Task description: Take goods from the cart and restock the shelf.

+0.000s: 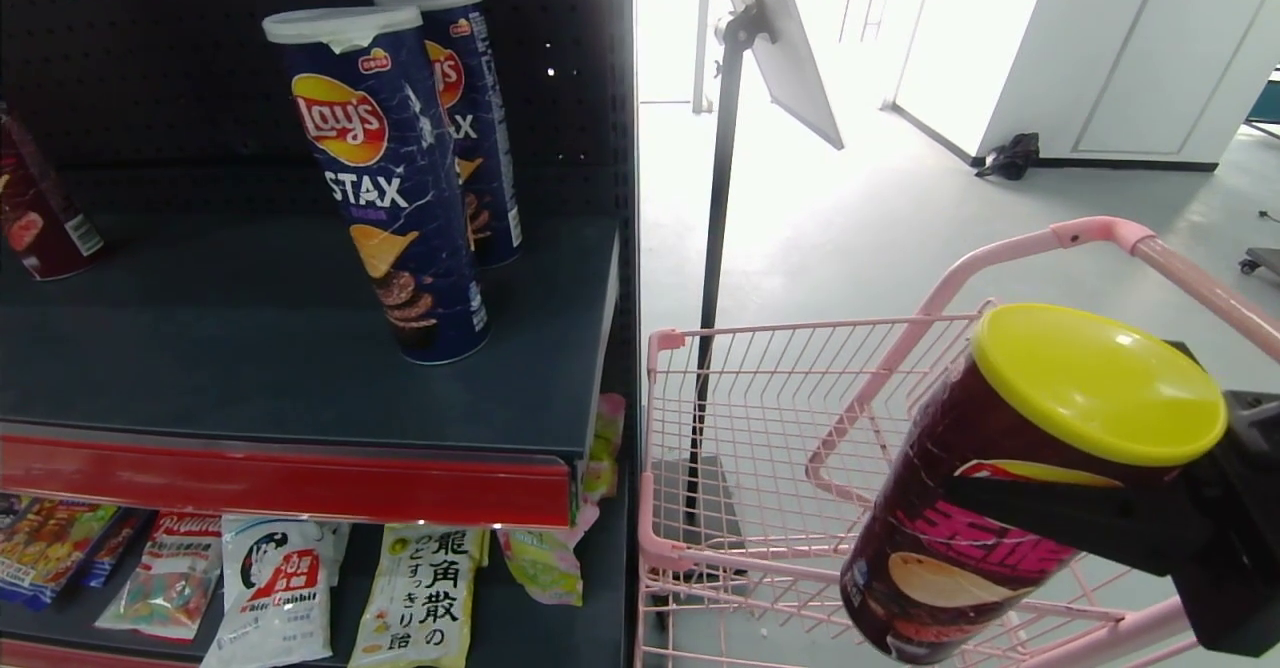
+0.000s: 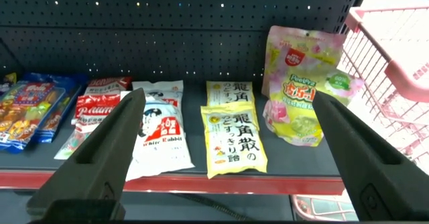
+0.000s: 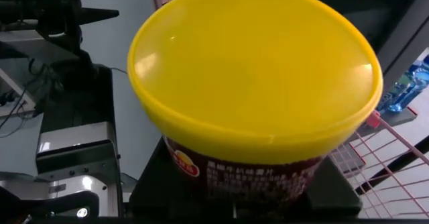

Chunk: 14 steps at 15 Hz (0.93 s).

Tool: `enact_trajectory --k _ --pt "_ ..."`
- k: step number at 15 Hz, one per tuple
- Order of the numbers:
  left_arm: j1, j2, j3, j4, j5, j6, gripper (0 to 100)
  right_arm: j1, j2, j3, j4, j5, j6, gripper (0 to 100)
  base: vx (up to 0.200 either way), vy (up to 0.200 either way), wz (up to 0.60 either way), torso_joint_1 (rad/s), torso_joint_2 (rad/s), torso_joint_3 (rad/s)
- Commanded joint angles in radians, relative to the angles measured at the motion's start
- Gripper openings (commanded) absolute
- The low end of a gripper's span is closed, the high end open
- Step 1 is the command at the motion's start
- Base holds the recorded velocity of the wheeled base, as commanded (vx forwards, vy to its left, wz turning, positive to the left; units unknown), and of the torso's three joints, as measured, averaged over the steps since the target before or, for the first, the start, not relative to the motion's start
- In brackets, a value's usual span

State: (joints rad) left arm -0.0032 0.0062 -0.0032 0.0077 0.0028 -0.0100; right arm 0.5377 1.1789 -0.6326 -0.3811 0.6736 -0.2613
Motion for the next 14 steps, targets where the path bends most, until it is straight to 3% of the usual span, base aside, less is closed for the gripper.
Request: enact_trajectory --k 1,14 --pt "0.000 0.001 0.000 0.000 0.000 -0.001 100 0.013 0.005 -0.004 -0.002 0.000 -0.001 0 0.000 0.000 0.00 0.139 -0.36 -0.217" --pt "0.000 0.000 0.000 -0.002 0.002 -0.001 100 0.013 0.018 -0.021 -0.001 0.003 -0.001 0 0.000 0.000 0.00 0.218 -0.52 -0.303"
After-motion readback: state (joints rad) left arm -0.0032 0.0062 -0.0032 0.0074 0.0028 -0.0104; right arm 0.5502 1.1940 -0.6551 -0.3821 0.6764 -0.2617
